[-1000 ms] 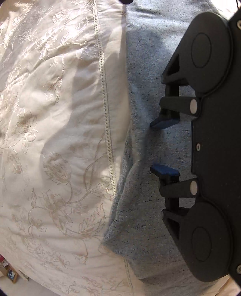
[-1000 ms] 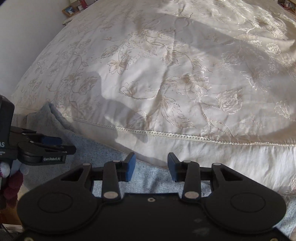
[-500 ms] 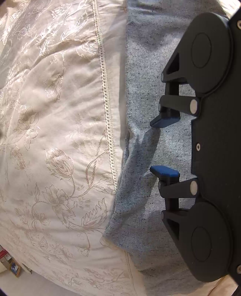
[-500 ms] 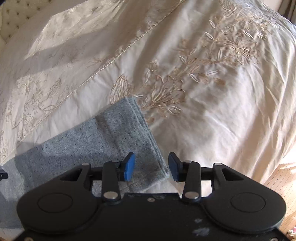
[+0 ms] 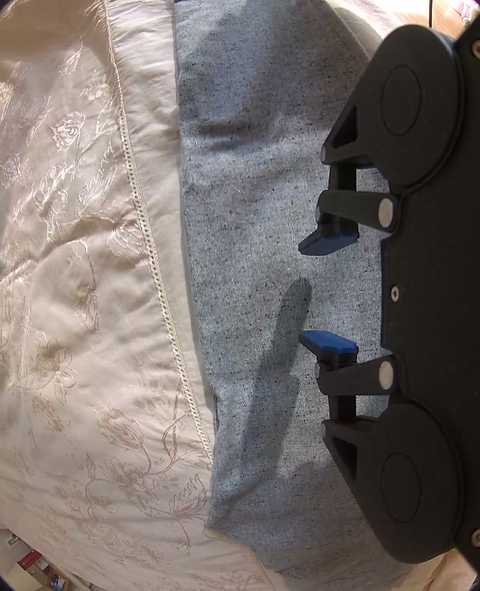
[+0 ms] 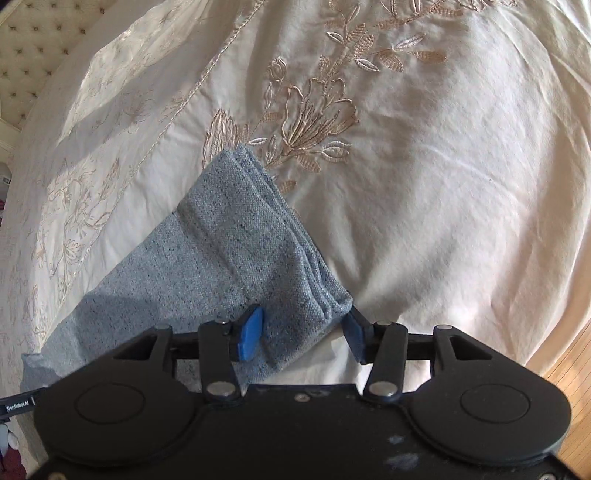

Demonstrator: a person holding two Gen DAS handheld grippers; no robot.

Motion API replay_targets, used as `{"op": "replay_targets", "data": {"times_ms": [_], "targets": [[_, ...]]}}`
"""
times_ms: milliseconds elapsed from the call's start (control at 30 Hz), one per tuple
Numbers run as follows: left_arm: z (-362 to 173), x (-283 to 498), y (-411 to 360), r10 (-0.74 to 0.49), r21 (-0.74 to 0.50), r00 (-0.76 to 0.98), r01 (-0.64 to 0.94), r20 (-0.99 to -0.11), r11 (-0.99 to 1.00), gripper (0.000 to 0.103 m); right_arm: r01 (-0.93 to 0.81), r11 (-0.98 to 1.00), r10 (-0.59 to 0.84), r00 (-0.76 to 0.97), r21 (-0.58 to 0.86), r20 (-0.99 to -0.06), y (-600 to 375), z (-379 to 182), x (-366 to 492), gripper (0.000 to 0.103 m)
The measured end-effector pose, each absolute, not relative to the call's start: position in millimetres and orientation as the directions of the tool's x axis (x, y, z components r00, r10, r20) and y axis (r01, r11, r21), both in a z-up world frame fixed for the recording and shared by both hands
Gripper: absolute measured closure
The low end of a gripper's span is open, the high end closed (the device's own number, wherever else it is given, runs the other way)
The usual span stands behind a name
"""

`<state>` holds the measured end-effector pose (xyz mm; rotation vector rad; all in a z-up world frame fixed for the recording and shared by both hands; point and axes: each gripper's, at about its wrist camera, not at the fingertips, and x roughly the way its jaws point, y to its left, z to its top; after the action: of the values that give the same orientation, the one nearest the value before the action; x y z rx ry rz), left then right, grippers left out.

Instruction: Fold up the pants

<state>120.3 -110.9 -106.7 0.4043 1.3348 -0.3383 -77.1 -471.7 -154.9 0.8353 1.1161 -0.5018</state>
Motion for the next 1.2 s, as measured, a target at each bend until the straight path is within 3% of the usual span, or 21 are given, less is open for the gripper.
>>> {"op": "replay_targets", "data": {"times_ms": [133,167,200,233,467,733,967,1200], "targets": [[-108.5,117.8,-127.1,-0.031,0.071,0.193,0.498,-0.981,0.864,0.049,0.719,0.588,0.059,0.421,0.372,-0.905,-482.3,-154.6,-68.9,0.052],[-109.1,117.8,-131.2,-0.037,0.065,0.19,0.506,-0.981,0.86,0.049,0.703,0.602,0.074,0.423,0.379,-0.903,-483.7,-154.0,-65.7,0.056],[-109.2,117.8,-135.8,-0.045,0.059,0.188,0.513,-0.981,0.856,0.049,0.684,0.623,0.089,0.419,0.379,-0.903,-482.5,-153.4,-62.9,0.081],[-109.3,118.2,-140.3,-0.053,0.053,0.186,0.52,-0.981,0.853,0.049,0.665,0.646,0.104,0.411,0.376,-0.906,-480.5,-152.4,-59.5,0.093],[-119.0,131.9,-173.0,-0.089,0.019,0.177,0.531,-0.98,0.847,0.049,0.592,0.732,0.05,0.447,0.337,-0.893,-459.9,-113.7,-56.7,0.092],[-147.0,154.5,-200.4,-0.048,0.039,0.155,0.512,-0.987,0.858,0.05,0.567,0.751,0.031,0.481,0.338,-0.876,-444.7,-90.5,-56.2,0.092],[-112.8,110.6,-169.5,-0.135,-0.036,0.15,0.53,-0.979,0.847,0.052,0.563,0.761,0.009,0.487,0.322,-0.873,-431.9,-80.3,-54.0,0.092],[-151.6,71.4,-164.1,-0.101,-0.04,0.063,0.62,-0.993,0.784,0.052,0.564,0.775,-0.039,0.493,0.285,-0.869,-418.1,-61.5,-53.3,0.092]]}}
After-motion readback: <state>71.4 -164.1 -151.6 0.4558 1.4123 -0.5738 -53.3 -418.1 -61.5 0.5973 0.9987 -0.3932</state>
